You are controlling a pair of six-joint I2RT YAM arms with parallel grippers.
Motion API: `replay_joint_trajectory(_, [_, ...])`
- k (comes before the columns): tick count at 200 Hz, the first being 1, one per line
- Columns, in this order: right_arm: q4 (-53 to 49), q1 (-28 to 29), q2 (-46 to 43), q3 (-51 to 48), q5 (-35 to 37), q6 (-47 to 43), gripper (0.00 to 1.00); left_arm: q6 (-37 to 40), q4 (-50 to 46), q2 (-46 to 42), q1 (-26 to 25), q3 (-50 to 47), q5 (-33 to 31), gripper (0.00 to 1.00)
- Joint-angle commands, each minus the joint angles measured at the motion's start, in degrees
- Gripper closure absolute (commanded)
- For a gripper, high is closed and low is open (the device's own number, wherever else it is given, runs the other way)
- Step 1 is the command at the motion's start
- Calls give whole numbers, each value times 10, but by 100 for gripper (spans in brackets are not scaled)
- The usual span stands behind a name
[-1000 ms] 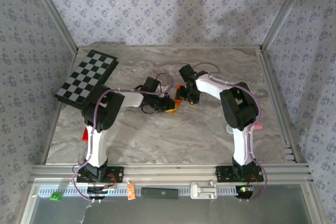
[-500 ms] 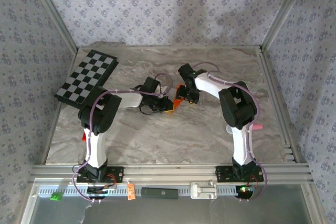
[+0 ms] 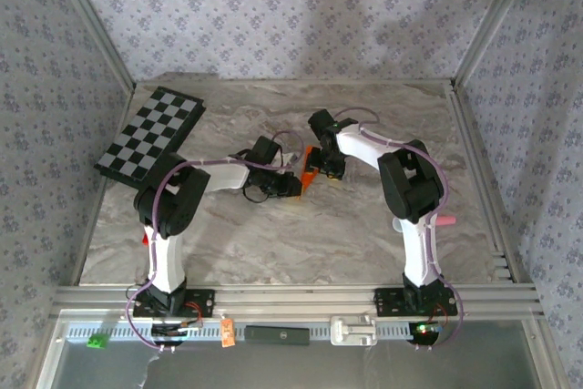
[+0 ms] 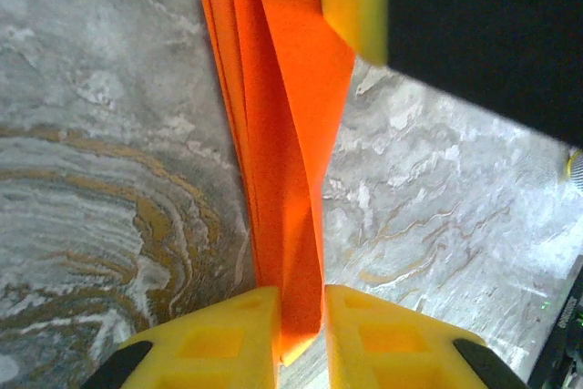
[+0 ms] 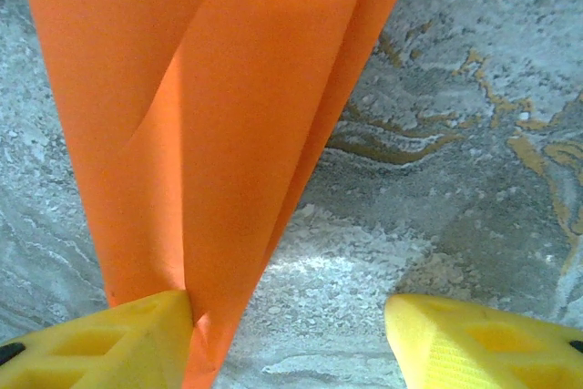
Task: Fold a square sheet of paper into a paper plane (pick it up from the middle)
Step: Fold the wing for the fifth time at the center of the table.
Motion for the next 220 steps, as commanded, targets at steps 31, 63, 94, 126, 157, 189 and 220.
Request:
replay_joint_trajectory(31, [1, 0, 75, -23, 2, 16, 39, 42, -42, -17, -9, -1, -18, 85])
replay_joint_trajectory(63, [-1, -1, 78, -22, 0, 17, 40, 50, -45, -17, -9, 0, -20, 89])
replay_joint_trajectory(94, [-2, -2, 80, -22, -2, 17, 40, 55, -49, -16, -9, -2, -19, 92])
replay_joint_trajectory(126, [0, -2, 80, -22, -5, 16, 40, 54, -48, -21, -8, -4, -14, 92])
replay_joint_trajectory(157, [-1, -2, 80, -23, -5, 16, 41, 57, -59, -39, -7, -6, -9, 90])
replay_joint_trajectory(189, [1, -2, 81, -23, -6, 16, 41, 64, -72, -47, -7, -9, -10, 86])
replay_joint_trajectory(220, [1, -2, 80, -23, -7, 14, 41, 57, -67, -58, -2, -7, -14, 83])
